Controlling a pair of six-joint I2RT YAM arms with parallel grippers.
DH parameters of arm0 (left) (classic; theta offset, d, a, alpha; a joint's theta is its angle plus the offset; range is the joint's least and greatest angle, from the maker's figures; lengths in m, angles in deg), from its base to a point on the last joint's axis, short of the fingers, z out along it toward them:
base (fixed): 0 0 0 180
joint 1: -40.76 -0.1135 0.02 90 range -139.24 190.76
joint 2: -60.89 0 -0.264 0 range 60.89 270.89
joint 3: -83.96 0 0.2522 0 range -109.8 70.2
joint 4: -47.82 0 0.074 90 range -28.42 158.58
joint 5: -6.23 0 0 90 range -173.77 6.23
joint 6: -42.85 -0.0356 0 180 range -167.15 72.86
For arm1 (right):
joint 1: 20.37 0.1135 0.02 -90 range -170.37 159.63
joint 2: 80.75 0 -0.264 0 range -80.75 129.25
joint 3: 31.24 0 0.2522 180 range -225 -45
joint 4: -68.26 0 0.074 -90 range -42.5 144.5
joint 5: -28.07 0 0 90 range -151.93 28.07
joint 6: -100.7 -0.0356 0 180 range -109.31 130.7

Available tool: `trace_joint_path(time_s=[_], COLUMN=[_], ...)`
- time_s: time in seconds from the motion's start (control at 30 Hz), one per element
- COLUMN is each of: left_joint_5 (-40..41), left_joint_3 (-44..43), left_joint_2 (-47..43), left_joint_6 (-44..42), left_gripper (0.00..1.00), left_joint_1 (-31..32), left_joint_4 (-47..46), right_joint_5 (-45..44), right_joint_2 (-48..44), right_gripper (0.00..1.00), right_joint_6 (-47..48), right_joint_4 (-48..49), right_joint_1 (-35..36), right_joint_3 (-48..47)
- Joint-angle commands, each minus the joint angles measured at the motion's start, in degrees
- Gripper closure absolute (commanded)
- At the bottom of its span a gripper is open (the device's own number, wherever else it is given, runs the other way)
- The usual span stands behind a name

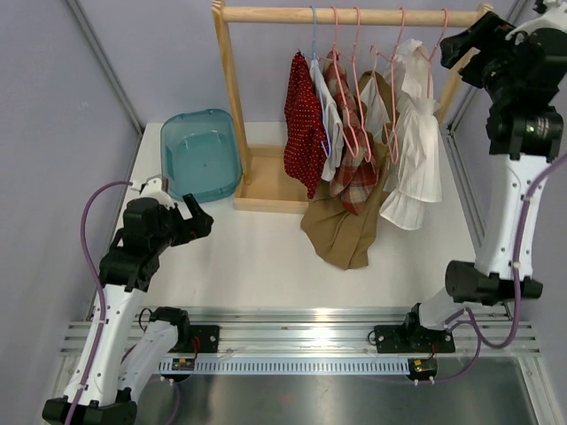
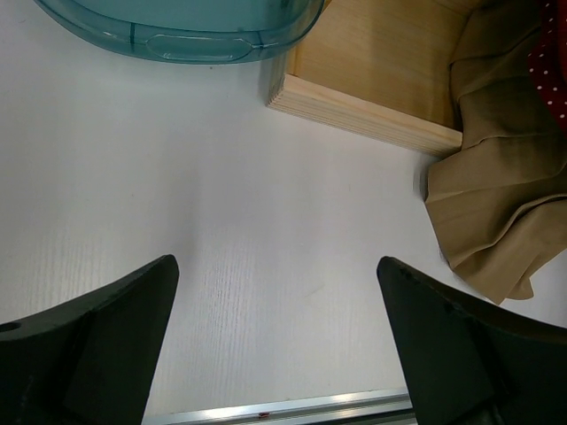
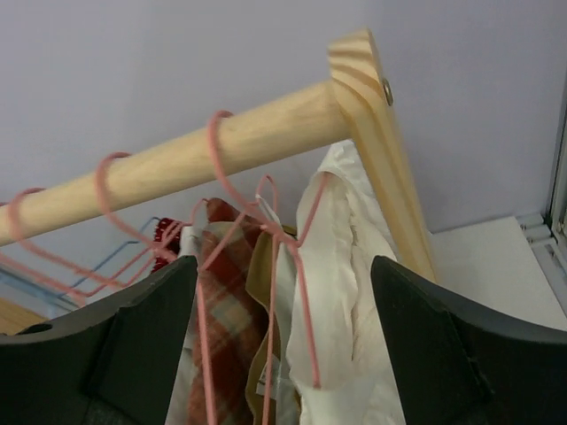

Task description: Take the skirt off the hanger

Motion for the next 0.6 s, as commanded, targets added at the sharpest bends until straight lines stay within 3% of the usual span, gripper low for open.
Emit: trace_joint_path(time_s=[0.0, 0.3, 0.57], left_joint_5=[-1.92, -1.31, -1.22], left_joint_3=[0.21, 0.48, 0.48], left_joint_2=[-0.22, -1.19, -0.57], left_joint_6=[-0.59, -0.32, -0.15], left_gripper=[0.01, 0.01, 0.01], left_joint_1=[0.19, 0.19, 0.19], left_joint_4=[-2.54, -2.62, -2.71], right_joint_5=[1.97, -2.60, -4.98], right_joint_2=[4.94, 6.36, 10.67], right_gripper=[0.14, 0.14, 0.15], right_joint_6=[1.12, 3.59, 4.47], right_joint_4=[-4.55, 1.51, 1.60], right_joint_1=[1.26, 5.40, 6.37], right_joint_3=[-3.95, 7.91, 3.71])
